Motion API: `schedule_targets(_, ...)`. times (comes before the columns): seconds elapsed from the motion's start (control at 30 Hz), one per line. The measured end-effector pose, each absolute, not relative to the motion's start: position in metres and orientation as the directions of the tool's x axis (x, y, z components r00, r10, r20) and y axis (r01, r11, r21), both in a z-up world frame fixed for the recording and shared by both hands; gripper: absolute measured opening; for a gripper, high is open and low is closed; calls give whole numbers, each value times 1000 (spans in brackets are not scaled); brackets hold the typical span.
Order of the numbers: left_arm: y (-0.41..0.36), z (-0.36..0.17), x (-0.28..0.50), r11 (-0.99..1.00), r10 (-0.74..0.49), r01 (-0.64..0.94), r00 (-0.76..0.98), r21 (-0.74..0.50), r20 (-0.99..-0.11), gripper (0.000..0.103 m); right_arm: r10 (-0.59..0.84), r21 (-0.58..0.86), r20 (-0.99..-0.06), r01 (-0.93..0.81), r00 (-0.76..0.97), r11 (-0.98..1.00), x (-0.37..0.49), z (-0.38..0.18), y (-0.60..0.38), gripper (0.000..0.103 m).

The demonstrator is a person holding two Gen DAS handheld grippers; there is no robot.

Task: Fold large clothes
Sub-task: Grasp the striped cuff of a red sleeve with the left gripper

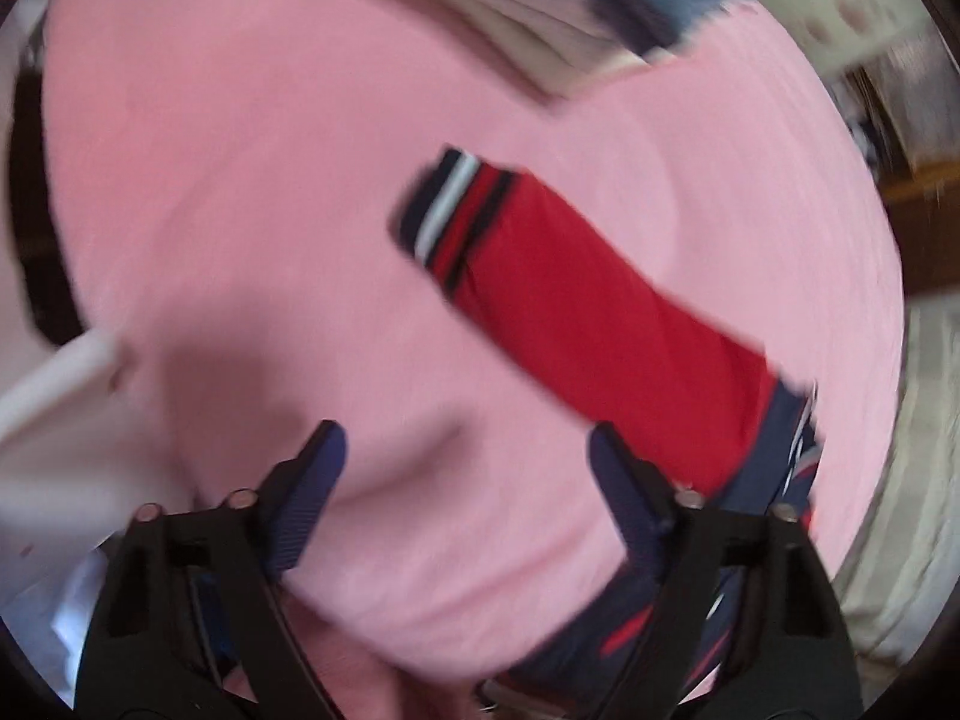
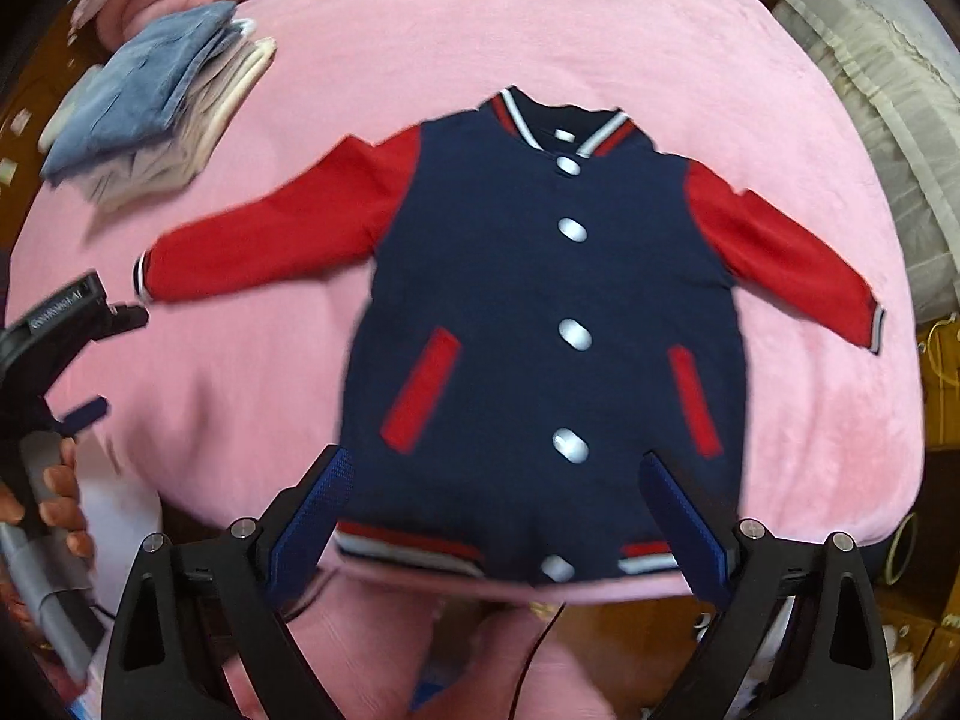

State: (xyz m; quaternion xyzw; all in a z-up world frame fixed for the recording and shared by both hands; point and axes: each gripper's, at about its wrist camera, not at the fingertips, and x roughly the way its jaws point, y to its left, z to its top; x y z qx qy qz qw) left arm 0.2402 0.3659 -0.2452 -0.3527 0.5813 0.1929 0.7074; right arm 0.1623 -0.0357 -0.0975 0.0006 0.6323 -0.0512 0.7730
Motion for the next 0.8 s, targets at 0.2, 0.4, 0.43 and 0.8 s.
schedule_targets(0.2,418,-308,272,516,-188,-781,297,-351,-936,50,-56,-28,-987,185,150,982,225,-144,4,98)
schedule_targets(0.4,412,-313,277,503,-140,-743,433,-441,-890,22,-30,-1,-993,245,115,970,258,-192,25,98)
schedule_targets(0.43,408,-310,277,515,-118,-738,442,-436,-889,20,-31,-2,-994,260,108,966,262,-199,27,98)
schedule_targets(0.8,345,-205,303,729,62,-529,683,-435,-727,18,-53,-11,-993,360,107,933,300,-242,27,97)
